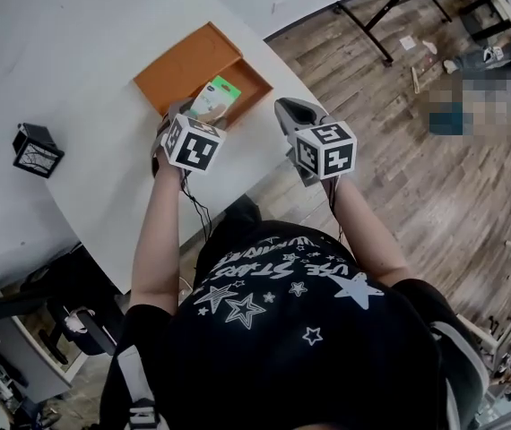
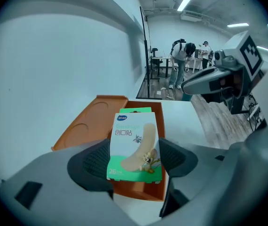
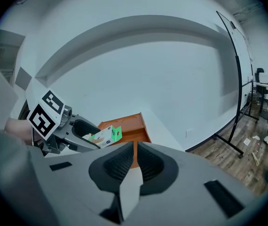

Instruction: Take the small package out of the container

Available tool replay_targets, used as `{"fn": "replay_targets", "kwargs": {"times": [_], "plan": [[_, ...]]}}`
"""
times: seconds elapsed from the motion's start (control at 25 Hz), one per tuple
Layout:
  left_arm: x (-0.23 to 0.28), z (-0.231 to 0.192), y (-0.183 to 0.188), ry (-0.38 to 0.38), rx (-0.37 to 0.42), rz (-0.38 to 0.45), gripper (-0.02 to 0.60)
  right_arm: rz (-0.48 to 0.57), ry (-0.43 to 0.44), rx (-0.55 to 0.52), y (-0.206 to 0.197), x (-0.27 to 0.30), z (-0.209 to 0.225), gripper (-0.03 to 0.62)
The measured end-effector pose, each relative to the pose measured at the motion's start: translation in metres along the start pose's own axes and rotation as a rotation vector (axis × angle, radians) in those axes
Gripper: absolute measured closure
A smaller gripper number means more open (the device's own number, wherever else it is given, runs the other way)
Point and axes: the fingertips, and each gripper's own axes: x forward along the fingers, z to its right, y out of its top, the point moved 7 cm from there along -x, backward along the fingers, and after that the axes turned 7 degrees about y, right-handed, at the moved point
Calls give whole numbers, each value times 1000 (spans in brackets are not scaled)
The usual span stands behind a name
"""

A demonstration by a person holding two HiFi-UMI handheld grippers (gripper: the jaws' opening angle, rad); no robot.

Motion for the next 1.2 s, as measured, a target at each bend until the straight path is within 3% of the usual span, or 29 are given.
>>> {"fn": "replay_targets", "kwargs": {"times": [0.24, 0.52, 0.96, 1.2], "plan": [[-42, 10, 1, 57, -75, 113, 230, 41, 10, -30, -1, -30, -14, 540], [-97, 44, -18, 94, -145, 189, 230, 62, 24, -56, -21, -75, -39, 540], [-187, 120, -69, 137, -279, 263, 230, 50, 75, -72, -82, -159, -88, 540], [-214, 149, -106, 122, -388, 274, 230, 38, 121, -74, -109, -186, -109, 540]]}}
